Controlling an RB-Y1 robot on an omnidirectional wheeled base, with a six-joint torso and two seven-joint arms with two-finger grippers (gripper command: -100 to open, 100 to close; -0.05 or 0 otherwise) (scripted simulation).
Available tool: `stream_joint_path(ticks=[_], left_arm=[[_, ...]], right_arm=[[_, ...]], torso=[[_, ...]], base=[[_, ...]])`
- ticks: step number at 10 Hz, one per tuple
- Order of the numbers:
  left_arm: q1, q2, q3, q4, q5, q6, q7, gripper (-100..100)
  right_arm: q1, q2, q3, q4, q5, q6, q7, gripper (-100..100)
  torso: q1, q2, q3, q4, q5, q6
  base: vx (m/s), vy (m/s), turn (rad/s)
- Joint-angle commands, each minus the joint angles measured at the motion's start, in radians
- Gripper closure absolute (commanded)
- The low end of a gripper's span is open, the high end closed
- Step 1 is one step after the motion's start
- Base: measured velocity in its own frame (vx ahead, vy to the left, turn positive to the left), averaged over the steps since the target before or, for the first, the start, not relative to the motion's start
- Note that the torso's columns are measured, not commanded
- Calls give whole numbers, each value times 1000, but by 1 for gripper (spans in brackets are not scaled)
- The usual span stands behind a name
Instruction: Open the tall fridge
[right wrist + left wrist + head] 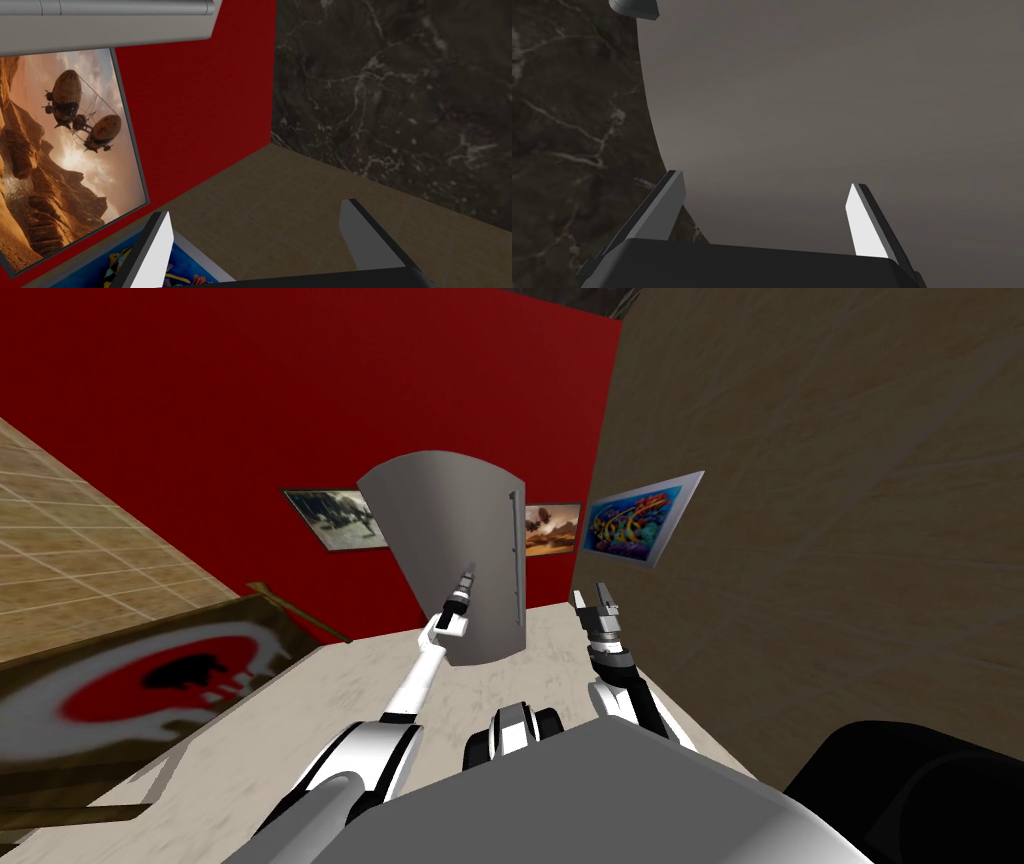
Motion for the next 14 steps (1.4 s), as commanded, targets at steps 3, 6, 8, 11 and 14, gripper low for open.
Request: stream_joint_path(ticks=[3,6,8,11,14], left_arm=[[-88,0,-8,110,-9,23,-18,-100],[-180,-4,-17,202,-22,55,-44,-100],[-230,-6,-21,259,-29,70,-56,-100],[-278,-9,-25,326,-35,85,-69,-100],[-319,-13,-28,387,-42,98,-82,-100]], right_arm=[[0,0,0,0,0,0,0,0],[0,0,0,0,0,0,0,0],[0,0,0,0,0,0,0,0],[0,0,0,0,0,0,0,0],[0,0,0,0,0,0,0,0]], torso=[[0,0,0,0,0,0],[0,0,0,0,0,0],[0,0,0,0,0,0],[1,1,0,0,0,0],[-1,0,0,0,0,0]], base=[[14,-16,-11],[14,-16,-25],[14,-20,-26],[7,-11,-14],[8,-16,-29]])
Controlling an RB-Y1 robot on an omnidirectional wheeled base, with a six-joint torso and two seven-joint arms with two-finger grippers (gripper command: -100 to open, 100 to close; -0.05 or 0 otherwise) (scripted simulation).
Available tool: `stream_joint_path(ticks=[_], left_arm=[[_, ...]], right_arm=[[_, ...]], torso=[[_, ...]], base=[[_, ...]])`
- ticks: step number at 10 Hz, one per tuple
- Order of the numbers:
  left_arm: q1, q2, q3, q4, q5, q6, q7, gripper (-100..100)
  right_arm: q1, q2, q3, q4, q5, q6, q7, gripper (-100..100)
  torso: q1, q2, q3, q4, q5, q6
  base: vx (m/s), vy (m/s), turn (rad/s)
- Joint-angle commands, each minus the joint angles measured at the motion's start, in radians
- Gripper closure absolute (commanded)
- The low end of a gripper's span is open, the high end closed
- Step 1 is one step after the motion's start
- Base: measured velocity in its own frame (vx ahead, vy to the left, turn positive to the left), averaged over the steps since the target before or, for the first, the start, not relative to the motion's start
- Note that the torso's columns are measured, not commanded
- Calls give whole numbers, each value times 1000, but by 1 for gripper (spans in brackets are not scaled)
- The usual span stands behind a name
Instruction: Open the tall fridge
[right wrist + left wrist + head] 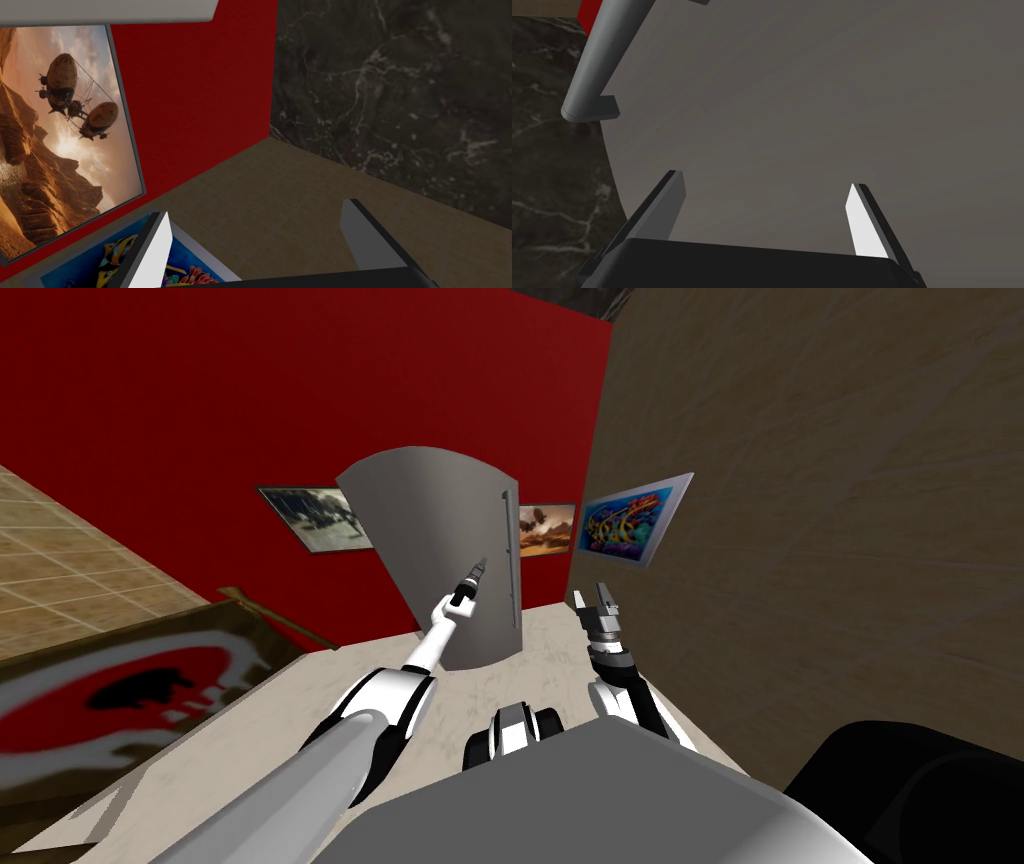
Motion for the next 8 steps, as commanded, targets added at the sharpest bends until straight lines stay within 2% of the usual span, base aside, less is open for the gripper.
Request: stream_joint_path(ticks=[1,2,4,5,6,7,8], left_arm=[[-58,-9,-4,80,-11,16,-22,-100],[-58,-9,-4,90,-11,16,-22,-100],[-128,-20,-10,167,-23,39,-47,-100],[-128,-20,-10,184,-23,39,-47,-100],[-160,-27,-13,215,-29,50,-59,-100],[-160,-27,-13,227,-29,50,-59,-100],[-190,-35,-16,258,-35,60,-70,-100]], right_arm=[[0,0,0,0,0,0,0,0],[0,0,0,0,0,0,0,0],[0,0,0,0,0,0,0,0],[0,0,0,0,0,0,0,0],[0,0,0,0,0,0,0,0],[0,0,0,0,0,0,0,0],[0,0,0,0,0,0,0,0]], torso=[[1,0,0,0,0,0],[1,0,0,0,0,0],[1,0,0,0,0,0],[0,0,0,0,0,0],[1,0,0,0,0,-1],[1,0,0,0,0,0],[1,0,0,0,0,0]], base=[[9,-17,-37],[10,-12,-22],[13,-19,-55],[8,-18,-25],[8,-21,-28],[6,-14,-22],[3,-11,-41]])
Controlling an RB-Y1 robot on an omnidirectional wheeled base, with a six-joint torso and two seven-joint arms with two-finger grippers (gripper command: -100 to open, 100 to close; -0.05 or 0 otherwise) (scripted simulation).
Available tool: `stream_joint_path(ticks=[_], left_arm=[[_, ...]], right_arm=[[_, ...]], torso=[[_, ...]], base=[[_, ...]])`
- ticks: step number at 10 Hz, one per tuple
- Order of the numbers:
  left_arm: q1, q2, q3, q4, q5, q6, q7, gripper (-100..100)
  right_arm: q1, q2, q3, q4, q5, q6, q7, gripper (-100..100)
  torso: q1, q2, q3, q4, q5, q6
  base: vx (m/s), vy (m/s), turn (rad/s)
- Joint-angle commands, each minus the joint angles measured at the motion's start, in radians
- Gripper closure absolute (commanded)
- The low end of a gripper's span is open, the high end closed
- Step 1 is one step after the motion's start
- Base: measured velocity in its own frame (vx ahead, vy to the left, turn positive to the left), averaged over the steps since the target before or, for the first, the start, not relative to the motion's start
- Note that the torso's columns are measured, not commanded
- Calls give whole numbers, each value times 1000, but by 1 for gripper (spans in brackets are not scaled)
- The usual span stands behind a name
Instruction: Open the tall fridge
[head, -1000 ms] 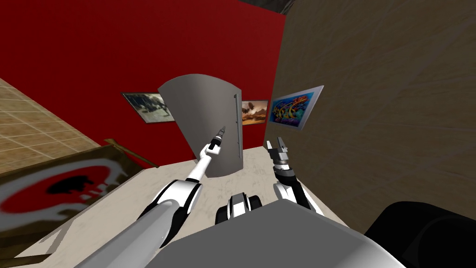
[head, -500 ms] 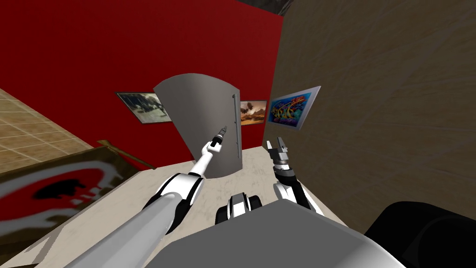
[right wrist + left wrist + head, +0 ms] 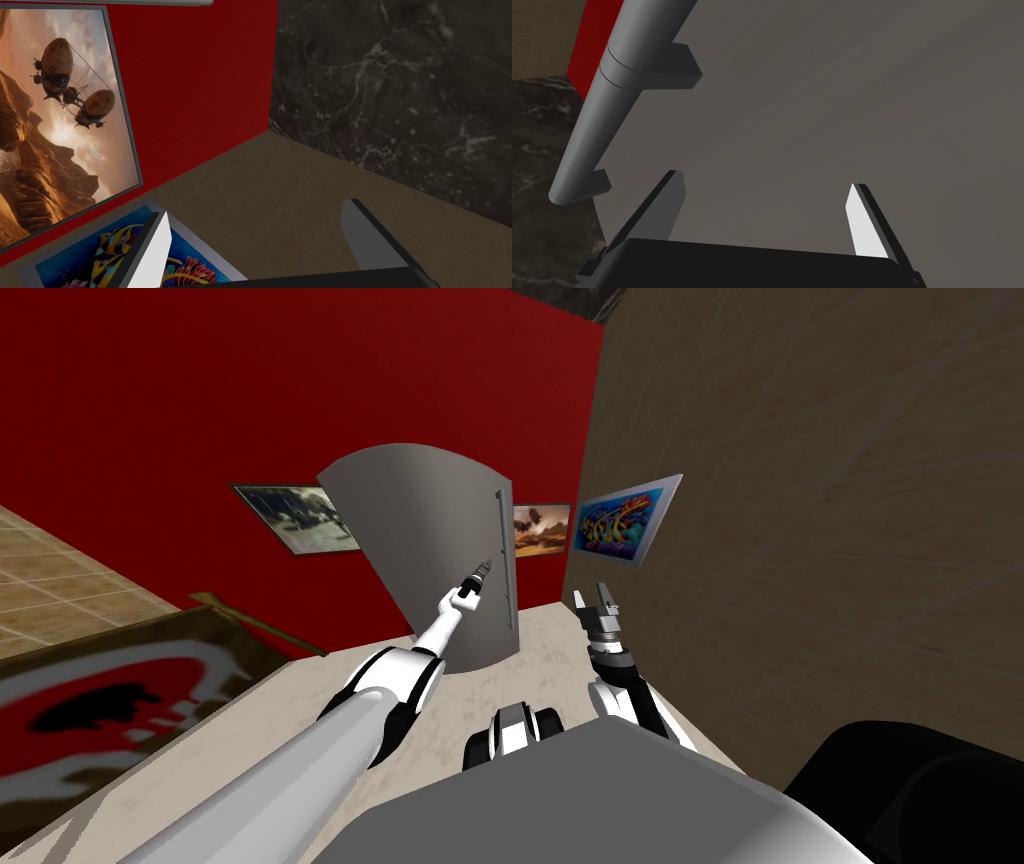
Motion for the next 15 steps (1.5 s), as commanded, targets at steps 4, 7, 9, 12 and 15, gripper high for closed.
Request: stream_joint_path(ticks=[4,7,9,12,15], left_arm=[[-115,-39,-11,162,-21,32,-43,-100],[-170,-79,-17,229,-31,49,-65,-100],[-189,-107,-20,252,-34,54,-73,-100],[-193,-116,-20,256,-35,55,-75,-100],[-149,-61,15,194,-99,98,-25,-100]], right_arm=[[0,0,0,0,0,0,0,0],[0,0,0,0,0,0,0,0],[0,0,0,0,0,0,0,0],[0,0,0,0,0,0,0,0],[0,0,0,0,0,0,0,0]], torso=[[0,0,0,0,0,0],[0,0,0,0,0,0],[-1,0,0,0,0,0],[0,0,0,0,0,0],[0,1,0,0,0,1]], base=[[7,-19,-43],[4,-11,-39],[4,-15,-21],[2,-7,-7],[-14,17,-236]])
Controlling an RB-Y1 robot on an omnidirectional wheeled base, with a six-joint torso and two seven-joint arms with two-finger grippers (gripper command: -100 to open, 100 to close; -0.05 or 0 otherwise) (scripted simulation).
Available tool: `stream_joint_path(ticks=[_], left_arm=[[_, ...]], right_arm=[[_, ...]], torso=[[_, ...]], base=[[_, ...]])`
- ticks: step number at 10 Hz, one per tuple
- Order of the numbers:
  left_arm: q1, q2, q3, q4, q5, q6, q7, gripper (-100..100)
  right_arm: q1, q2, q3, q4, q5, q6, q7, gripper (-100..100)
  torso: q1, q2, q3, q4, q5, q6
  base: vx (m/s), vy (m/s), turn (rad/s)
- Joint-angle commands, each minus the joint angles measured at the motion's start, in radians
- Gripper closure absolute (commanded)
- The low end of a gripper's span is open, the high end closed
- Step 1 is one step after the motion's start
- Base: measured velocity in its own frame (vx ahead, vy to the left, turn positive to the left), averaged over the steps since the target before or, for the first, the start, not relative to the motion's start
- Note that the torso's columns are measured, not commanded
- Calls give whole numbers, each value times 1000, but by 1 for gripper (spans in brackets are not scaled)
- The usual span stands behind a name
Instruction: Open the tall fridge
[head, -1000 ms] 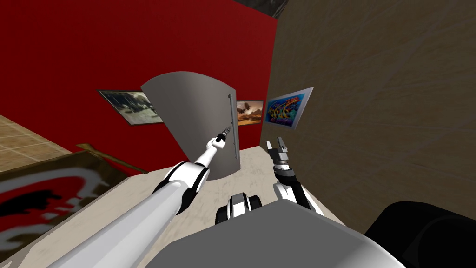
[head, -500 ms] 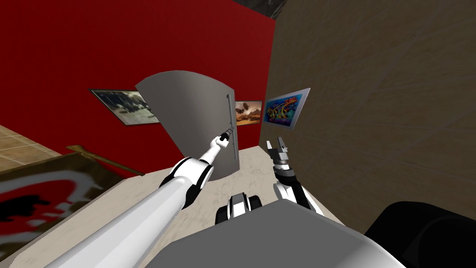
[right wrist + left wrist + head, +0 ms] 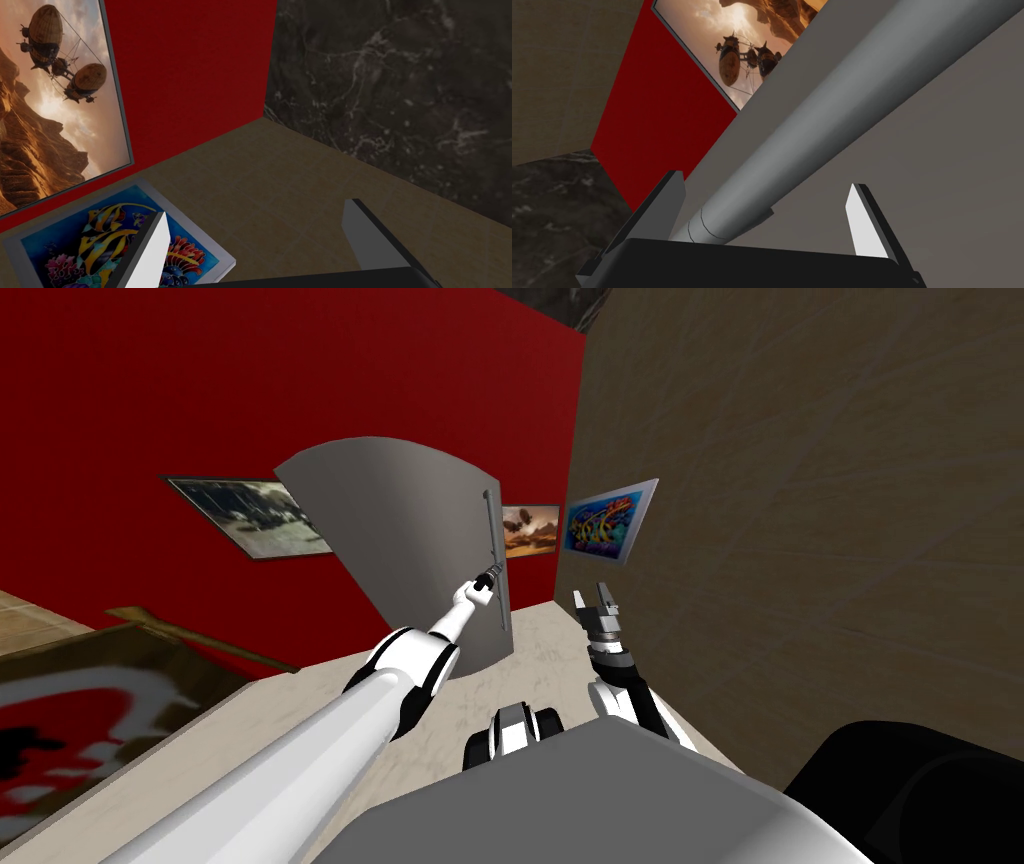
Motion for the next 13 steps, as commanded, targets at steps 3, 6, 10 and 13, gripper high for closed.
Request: stream_joint_path(ticks=[3,6,10,13], left_arm=[[29,55,80,43,-87,25,51,-100],[48,80,90,-40,-121,39,73,-100],[98,154,158,-97,-219,82,140,-100],[115,179,180,-115,-258,96,162,-100]], right_arm=[[0,0,0,0,0,0,0,0],[0,0,0,0,0,0,0,0],[0,0,0,0,0,0,0,0],[0,0,0,0,0,0,0,0]], torso=[[-1,-2,-1,-1,0,-1],[-2,-2,-1,0,-1,0],[0,0,0,0,0,-1],[-2,-2,-1,0,-1,0]], base=[[-33,25,-171],[2,1,-89],[-34,27,-303],[-28,15,-170]])
